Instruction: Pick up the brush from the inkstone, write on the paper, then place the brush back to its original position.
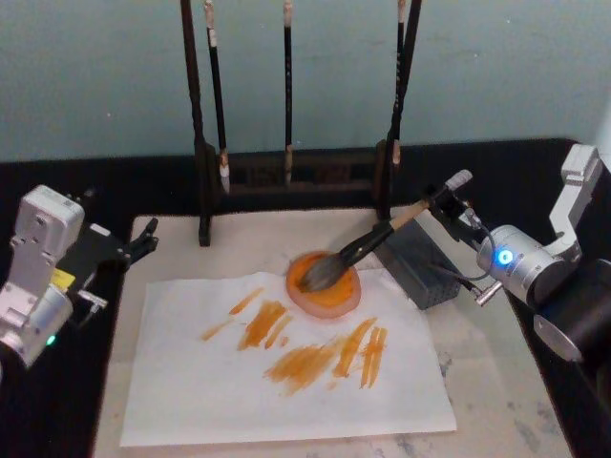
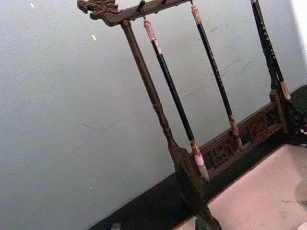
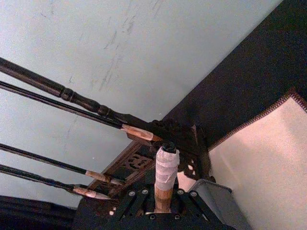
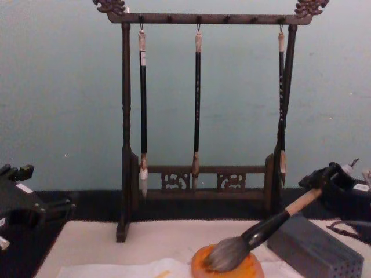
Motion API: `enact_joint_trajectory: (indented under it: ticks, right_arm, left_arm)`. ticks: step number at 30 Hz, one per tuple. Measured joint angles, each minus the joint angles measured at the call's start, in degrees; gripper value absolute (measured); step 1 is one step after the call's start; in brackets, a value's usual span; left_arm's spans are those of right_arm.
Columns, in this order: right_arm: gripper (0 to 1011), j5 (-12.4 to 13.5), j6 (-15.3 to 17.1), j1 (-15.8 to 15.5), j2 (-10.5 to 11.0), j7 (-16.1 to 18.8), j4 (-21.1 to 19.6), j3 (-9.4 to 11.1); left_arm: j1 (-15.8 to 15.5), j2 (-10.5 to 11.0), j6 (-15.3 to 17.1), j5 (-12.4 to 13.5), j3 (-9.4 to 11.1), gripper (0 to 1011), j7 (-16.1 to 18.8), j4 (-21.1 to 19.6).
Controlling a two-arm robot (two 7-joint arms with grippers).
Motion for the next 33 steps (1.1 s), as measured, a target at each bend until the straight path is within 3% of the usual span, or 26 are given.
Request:
enact_joint_trajectory:
  ticks: [33]
  right_arm:
    - [156,4.1,-2.8,0.8,2.2,-0.9,1.0,-3.0]
  left_arm:
    - [0.0,0.0,0.0,0.0,0.0,1001,0.0,0.0]
